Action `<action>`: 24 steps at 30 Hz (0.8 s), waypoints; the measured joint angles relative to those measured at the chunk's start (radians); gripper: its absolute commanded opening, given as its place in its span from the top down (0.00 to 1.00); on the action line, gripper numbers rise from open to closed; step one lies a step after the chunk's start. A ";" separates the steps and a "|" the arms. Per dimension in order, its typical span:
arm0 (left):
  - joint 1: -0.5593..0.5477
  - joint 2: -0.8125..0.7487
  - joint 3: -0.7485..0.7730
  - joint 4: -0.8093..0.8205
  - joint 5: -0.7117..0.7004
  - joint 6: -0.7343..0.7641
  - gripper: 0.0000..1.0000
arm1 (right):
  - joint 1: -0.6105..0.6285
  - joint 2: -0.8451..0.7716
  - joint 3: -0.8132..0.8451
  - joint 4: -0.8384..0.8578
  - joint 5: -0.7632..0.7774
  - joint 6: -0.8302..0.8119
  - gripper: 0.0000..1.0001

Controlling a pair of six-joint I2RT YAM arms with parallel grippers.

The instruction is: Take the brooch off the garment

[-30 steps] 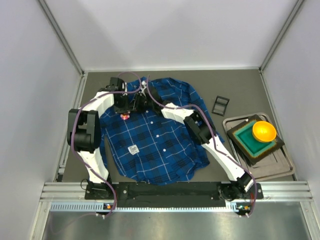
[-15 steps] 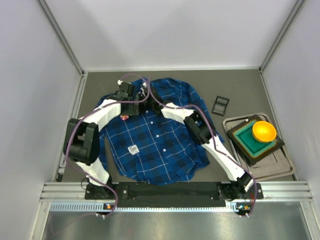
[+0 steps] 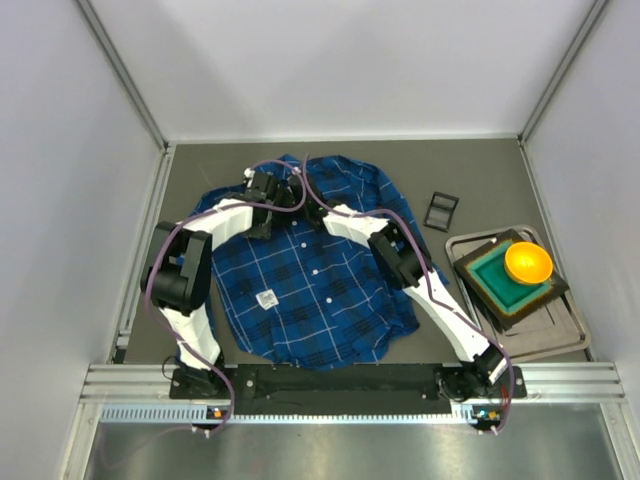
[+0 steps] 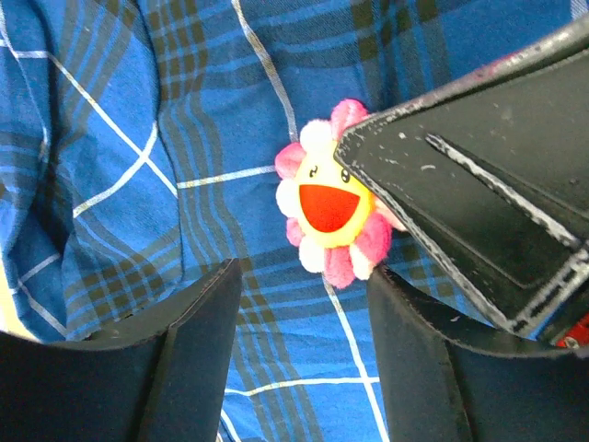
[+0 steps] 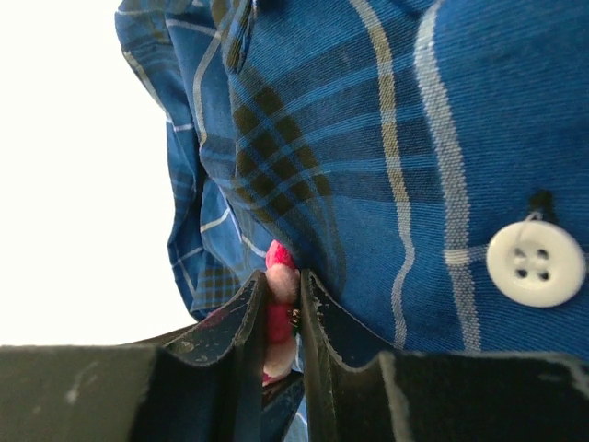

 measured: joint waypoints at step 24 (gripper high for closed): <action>0.072 0.089 0.143 -0.049 0.101 0.056 1.00 | -0.032 -0.063 -0.063 0.012 -0.064 -0.123 0.34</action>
